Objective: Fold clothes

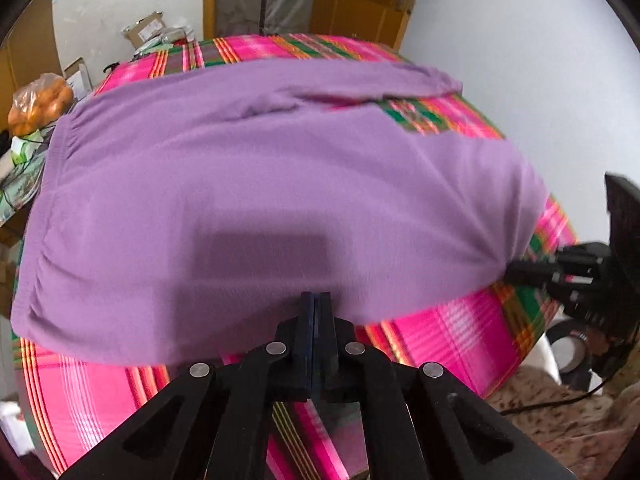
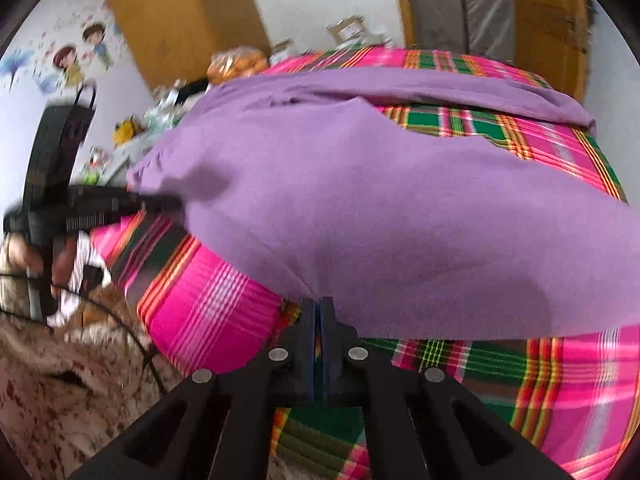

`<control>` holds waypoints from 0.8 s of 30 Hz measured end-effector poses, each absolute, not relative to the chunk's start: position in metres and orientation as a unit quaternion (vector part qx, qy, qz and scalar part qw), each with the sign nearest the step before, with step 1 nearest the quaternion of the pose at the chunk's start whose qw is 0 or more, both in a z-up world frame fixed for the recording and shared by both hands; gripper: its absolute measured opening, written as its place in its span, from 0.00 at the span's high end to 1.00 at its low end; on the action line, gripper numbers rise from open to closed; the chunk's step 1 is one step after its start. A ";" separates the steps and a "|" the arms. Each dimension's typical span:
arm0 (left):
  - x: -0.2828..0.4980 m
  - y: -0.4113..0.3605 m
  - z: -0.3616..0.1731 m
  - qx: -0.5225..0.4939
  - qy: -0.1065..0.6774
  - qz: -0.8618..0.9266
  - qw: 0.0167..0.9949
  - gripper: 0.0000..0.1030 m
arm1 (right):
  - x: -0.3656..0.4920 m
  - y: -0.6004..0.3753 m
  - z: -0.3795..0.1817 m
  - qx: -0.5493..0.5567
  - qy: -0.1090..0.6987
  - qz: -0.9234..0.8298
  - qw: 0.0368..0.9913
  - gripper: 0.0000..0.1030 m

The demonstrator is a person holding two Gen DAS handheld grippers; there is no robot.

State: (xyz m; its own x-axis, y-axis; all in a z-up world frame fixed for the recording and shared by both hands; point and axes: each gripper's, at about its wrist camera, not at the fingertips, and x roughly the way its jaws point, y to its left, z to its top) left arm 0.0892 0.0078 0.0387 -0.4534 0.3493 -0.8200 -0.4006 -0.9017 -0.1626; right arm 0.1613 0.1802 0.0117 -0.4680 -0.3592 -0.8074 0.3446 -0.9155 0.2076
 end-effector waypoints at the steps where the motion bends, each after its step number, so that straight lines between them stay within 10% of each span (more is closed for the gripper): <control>1: 0.086 0.004 0.042 -0.471 0.022 0.855 0.217 0.94 | 0.160 0.181 0.015 0.476 -0.002 -0.854 0.213 0.98; 24: -0.046 -0.040 0.040 -0.496 -0.016 0.855 0.152 0.91 | -0.080 0.211 0.038 0.475 -0.062 -0.859 0.183 0.78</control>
